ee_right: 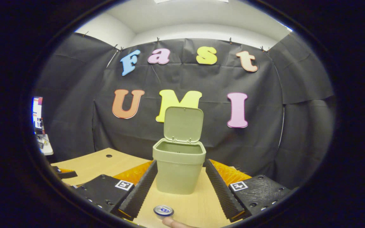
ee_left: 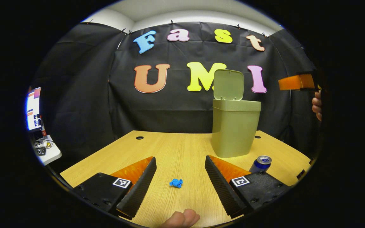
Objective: Press the lid of the desktop garbage bin to open it, pick up the crumpled paper on the desktop and throw it into the bin, then pick up the pop can on the desktop and drop it into the bin, and finally close the garbage bin lid.
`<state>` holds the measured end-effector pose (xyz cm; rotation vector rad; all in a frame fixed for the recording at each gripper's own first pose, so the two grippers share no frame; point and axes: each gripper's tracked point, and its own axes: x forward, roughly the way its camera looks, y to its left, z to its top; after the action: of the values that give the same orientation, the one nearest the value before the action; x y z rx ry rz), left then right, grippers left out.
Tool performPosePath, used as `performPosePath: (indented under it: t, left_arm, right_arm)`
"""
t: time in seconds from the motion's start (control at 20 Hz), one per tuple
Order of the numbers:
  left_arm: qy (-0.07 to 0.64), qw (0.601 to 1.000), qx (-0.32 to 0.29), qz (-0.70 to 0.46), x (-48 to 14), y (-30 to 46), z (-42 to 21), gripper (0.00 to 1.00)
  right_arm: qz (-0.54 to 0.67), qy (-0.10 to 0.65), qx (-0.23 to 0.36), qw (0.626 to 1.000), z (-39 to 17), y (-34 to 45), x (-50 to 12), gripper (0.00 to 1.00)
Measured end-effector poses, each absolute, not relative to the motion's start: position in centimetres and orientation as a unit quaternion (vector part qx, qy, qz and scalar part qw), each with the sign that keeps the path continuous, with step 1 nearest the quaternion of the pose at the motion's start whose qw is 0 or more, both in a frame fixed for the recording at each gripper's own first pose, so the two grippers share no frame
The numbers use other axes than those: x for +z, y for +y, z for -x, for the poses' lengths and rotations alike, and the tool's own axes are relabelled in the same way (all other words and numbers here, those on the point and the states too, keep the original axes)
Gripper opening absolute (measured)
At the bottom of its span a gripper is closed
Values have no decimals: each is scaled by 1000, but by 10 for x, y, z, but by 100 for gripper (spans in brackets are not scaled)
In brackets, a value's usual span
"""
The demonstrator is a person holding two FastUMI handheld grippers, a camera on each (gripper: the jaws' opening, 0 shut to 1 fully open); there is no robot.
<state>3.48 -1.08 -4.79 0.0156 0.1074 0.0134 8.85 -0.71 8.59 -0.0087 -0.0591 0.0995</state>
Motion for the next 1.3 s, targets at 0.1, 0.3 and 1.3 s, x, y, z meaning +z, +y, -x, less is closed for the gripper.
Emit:
performPosePath:
  t: [0.1,0.3,1.3]
  left_arm:
    - [50,999,2,-5,-47,-13,-35,99]
    - [43,999,5,0,-43,-5,-37,99]
    - [343,937,-51,-40,-156,13,-87,99]
  right_arm:
    - [15,-37,44,998,-68,-7,62,97]
    - [2,-33,62,998,-34,3,21,92]
    - [-23,49,67,996,-68,-14,-52,95]
